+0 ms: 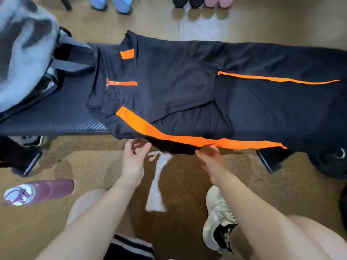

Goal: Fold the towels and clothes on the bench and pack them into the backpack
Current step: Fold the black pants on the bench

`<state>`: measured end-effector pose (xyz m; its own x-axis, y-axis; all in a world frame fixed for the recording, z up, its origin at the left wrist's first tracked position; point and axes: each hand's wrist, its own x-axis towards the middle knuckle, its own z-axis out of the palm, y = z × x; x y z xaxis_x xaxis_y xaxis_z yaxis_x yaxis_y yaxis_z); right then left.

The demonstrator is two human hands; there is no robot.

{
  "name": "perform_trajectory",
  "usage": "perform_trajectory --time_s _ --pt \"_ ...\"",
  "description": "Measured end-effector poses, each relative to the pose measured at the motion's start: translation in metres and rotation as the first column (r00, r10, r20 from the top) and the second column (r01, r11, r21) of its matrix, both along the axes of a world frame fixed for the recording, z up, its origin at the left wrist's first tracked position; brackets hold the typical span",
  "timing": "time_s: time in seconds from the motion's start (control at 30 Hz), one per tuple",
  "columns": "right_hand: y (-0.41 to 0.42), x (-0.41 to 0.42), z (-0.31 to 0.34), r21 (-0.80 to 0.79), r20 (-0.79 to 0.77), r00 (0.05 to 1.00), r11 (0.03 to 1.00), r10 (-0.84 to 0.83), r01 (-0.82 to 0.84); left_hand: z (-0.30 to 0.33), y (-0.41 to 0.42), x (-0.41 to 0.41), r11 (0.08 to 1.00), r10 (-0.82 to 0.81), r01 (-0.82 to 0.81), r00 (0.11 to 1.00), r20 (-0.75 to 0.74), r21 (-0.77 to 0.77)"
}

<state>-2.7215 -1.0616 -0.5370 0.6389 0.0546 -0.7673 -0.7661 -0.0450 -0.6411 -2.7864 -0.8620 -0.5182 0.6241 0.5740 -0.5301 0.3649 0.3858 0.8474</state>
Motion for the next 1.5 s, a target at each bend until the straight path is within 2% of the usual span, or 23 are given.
perform_trajectory --time_s 0.1,0.2,0.33,0.43,0.5,0.63,0.73,0.83,0.93,1.03,1.07,1.1,1.2,1.27,1.33,1.37,1.4,1.43,1.47,1.5 --pt "0.004 -0.005 -0.029 0.013 0.049 0.994 0.995 -0.100 0.100 -0.021 0.013 0.003 0.999 0.032 -0.033 0.999 0.033 0.017" --pt "0.016 -0.002 -0.041 -0.053 0.142 0.963 0.970 -0.228 0.238 -0.029 0.023 0.009 0.995 -0.070 0.067 0.997 0.041 0.076" --pt "0.024 0.006 -0.050 0.004 0.158 0.964 0.977 -0.212 0.214 -0.041 0.031 0.008 0.970 -0.243 0.243 0.970 0.011 0.026" --pt "0.026 -0.001 -0.053 -0.027 0.070 0.991 0.993 -0.117 0.119 -0.059 0.031 -0.008 0.936 -0.353 0.353 0.935 0.014 -0.004" --pt "0.026 -0.016 -0.060 -0.003 0.036 0.992 0.993 -0.120 0.120 -0.065 0.027 -0.025 0.896 -0.444 0.444 0.896 0.002 -0.017" --pt "0.019 -0.055 -0.058 -0.169 0.103 0.980 0.968 -0.170 0.185 -0.062 0.013 -0.053 0.823 -0.567 0.567 0.820 -0.081 -0.029" --pt "0.009 -0.073 -0.031 -0.335 0.276 0.944 0.903 -0.180 0.270 -0.041 0.002 -0.062 0.808 -0.583 0.586 0.810 -0.064 0.052" --pt "0.000 -0.076 0.019 -0.499 0.430 0.899 0.809 -0.081 0.311 -0.001 -0.008 -0.065 0.799 -0.481 0.518 0.855 -0.193 0.304" --pt "-0.003 -0.064 0.084 -0.408 0.549 0.836 0.868 -0.013 0.282 0.056 -0.009 -0.060 0.795 -0.466 0.450 0.882 -0.064 0.407" --pt "-0.002 -0.036 0.141 -0.300 0.563 0.826 0.929 -0.013 0.219 0.104 -0.003 -0.035 0.759 -0.528 0.452 0.848 0.037 0.468" --pt "-0.001 -0.023 0.157 -0.259 0.531 0.846 0.942 -0.047 0.214 0.118 0.001 -0.021 0.768 -0.539 0.473 0.841 0.039 0.431" --pt "-0.001 -0.010 0.169 -0.187 0.491 0.866 0.960 -0.094 0.210 0.129 0.005 -0.006 0.805 -0.541 0.491 0.838 0.072 0.332" --pt "0.008 0.036 0.195 0.064 0.409 0.892 0.981 -0.192 0.182 0.151 0.017 0.040 0.869 -0.454 0.485 0.861 0.229 -0.101" --pt "0.023 0.066 0.203 0.171 0.415 0.891 0.977 -0.185 0.123 0.157 0.028 0.068 0.885 -0.319 0.397 0.897 0.305 -0.244" --pt "0.036 0.094 0.196 0.156 0.469 0.877 0.987 -0.107 0.038 0.150 0.037 0.091 0.902 -0.238 0.323 0.926 0.292 -0.287" --pt "0.040 0.106 0.187 0.084 0.480 0.876 0.996 -0.039 -0.002 0.143 0.041 0.099 0.927 -0.301 0.342 0.924 0.234 -0.157" --pt "0.043 0.117 0.177 -0.047 0.472 0.879 0.997 0.070 -0.054 0.133 0.044 0.106 0.915 -0.401 0.394 0.910 0.102 0.081" --pt "0.042 0.126 0.163 -0.229 0.451 0.864 0.965 0.223 -0.129 0.121 0.046 0.110 0.827 -0.481 0.471 0.876 -0.050 0.308" --pt "0.041 0.135 0.150 -0.405 0.432 0.825 0.895 0.365 -0.184 0.110 0.047 0.113 0.699 -0.517 0.536 0.836 -0.184 0.473" --pt "0.039 0.143 0.138 -0.532 0.435 0.777 0.826 0.455 -0.187 0.103 0.046 0.116 0.594 -0.507 0.564 0.816 -0.278 0.573"
